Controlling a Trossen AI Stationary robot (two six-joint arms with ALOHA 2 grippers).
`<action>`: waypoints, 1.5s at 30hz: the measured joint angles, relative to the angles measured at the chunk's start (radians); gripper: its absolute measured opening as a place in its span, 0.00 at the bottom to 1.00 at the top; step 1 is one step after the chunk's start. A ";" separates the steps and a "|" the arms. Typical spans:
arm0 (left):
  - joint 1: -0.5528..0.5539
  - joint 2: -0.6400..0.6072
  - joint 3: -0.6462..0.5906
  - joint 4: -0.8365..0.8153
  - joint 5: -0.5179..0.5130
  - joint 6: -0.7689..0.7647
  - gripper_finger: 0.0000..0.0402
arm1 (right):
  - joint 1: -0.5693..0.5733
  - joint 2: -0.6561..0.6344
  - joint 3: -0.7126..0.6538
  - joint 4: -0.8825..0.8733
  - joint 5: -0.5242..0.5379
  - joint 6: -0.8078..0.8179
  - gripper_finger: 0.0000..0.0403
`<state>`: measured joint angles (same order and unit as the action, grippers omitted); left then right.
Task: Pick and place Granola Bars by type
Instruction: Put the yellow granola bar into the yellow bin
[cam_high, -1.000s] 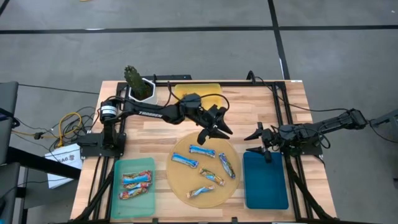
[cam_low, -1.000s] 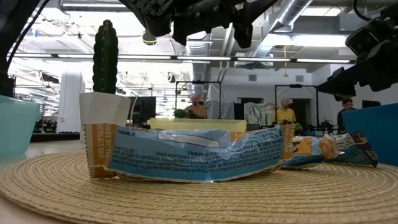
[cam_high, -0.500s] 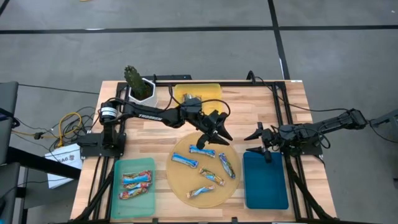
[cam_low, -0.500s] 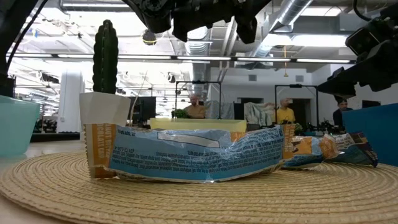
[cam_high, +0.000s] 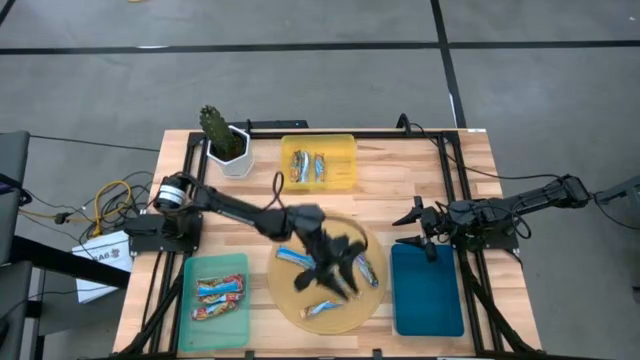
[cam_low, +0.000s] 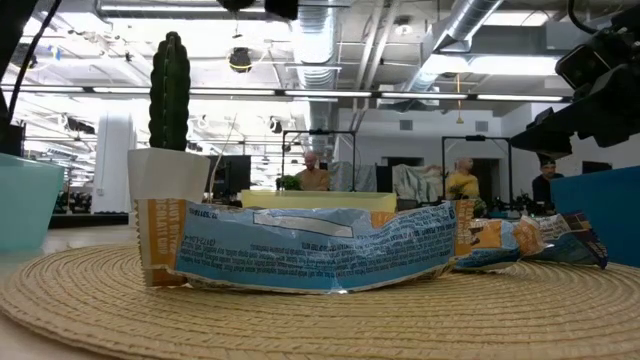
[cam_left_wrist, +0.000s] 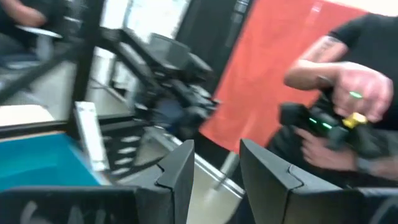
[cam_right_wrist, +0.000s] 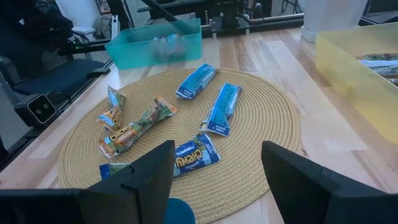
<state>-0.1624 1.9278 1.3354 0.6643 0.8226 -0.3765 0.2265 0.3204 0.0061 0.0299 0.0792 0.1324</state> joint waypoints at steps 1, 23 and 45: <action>-0.024 0.000 0.000 0.000 0.001 0.007 0.30 | 0.000 0.000 0.000 0.000 0.000 0.000 0.58; -0.288 0.000 0.001 -0.392 -0.473 0.427 0.30 | 0.000 0.000 0.000 0.000 0.000 0.000 0.58; -0.317 0.000 0.000 -0.854 -0.913 0.200 0.30 | 0.000 0.000 0.000 0.000 0.000 0.000 0.58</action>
<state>-0.4793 1.9278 1.3357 -0.1893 -0.0906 -0.1767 0.2265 0.3204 0.0059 0.0300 0.0792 0.1324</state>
